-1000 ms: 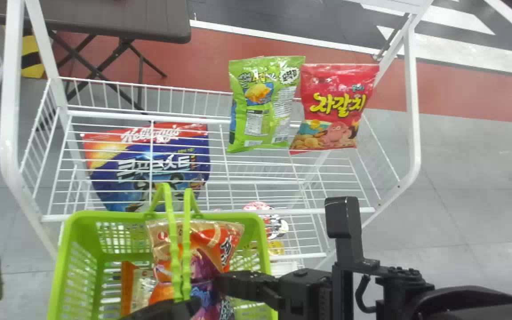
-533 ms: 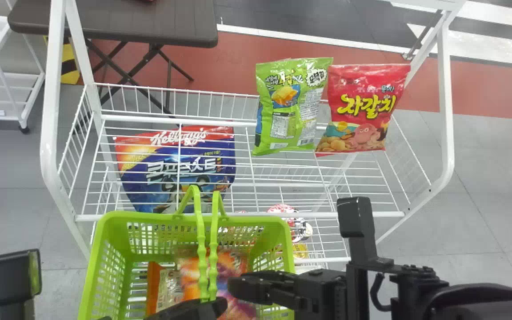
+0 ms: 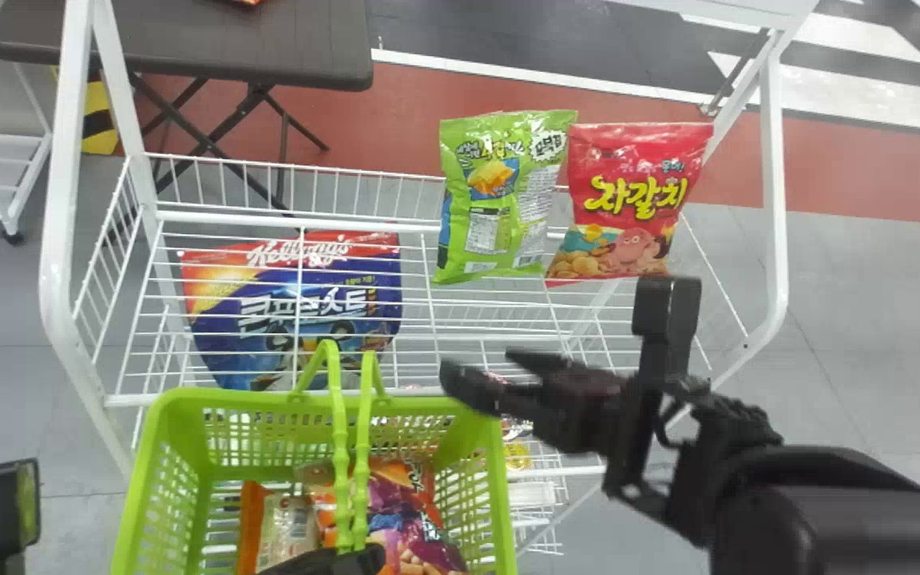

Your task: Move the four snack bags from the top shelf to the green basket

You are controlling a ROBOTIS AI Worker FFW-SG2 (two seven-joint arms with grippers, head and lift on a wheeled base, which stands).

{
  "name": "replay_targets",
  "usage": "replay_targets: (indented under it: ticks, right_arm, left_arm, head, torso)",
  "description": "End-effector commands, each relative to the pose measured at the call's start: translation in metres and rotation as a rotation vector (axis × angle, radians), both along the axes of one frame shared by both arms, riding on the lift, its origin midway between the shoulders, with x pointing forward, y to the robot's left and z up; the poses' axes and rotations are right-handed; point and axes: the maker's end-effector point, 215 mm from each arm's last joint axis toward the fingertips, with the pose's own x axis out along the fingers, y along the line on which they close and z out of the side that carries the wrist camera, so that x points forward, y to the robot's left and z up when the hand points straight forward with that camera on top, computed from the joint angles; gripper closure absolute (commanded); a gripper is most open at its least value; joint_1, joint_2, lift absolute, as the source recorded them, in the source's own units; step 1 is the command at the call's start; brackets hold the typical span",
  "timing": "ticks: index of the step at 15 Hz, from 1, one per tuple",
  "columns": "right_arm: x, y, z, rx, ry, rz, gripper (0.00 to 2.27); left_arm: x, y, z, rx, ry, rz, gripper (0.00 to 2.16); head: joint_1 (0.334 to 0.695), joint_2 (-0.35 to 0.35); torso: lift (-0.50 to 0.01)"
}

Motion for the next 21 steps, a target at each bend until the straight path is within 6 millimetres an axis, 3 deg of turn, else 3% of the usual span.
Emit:
replay_targets:
  ticks: [1,3,4,7,13,16,18,19,21]
  right_arm:
    - [0.055,-0.025,0.019,-0.051,-0.158,-0.063,0.05]
    - [0.099,-0.039,0.049,-0.113,-0.366,-0.087,0.06]
    - [0.111,-0.040,0.055,-0.144,-0.427,-0.088,0.06]
    - [0.143,-0.041,0.050,-0.224,-0.529,-0.120,0.06]
    - [0.191,-0.051,0.011,-0.252,-0.498,-0.163,0.09]
    - [0.199,-0.044,-0.006,-0.229,-0.428,-0.103,0.59]
    - [0.196,-0.037,-0.020,-0.217,-0.371,-0.076,1.69]
    - [0.194,-0.037,-0.022,-0.216,-0.366,-0.073,2.01]
    - [0.188,-0.036,-0.020,-0.208,-0.373,-0.064,2.02]
  left_arm:
    - [-0.001,0.000,-0.001,-0.001,0.004,-0.002,1.36]
    - [0.000,0.000,-0.003,0.001,0.006,-0.001,1.36]
    - [0.001,0.000,-0.003,0.001,0.006,-0.001,1.36]
    - [0.003,0.001,-0.007,0.000,0.014,0.000,1.36]
    - [0.007,0.004,-0.012,-0.002,0.022,-0.005,1.36]
    - [0.007,0.006,-0.014,0.004,0.025,-0.009,1.36]
    - [0.007,0.009,-0.014,0.003,0.026,-0.008,1.36]
    - [0.007,0.009,-0.014,0.003,0.026,-0.008,1.36]
    - [0.007,0.009,-0.014,0.005,0.026,-0.008,1.36]
  head:
    - [0.695,-0.303]
    - [0.695,-0.322]
    - [0.695,-0.323]
    - [0.695,-0.317]
    - [0.695,-0.299]
    - [0.695,-0.290]
    - [0.695,-0.278]
    - [0.695,-0.272]
    - [0.695,-0.265]
  torso:
    - [0.000]
    - [0.000]
    - [0.000]
    - [0.000]
    - [0.000]
    - [0.000]
    - [0.000]
    - [0.000]
    - [0.000]
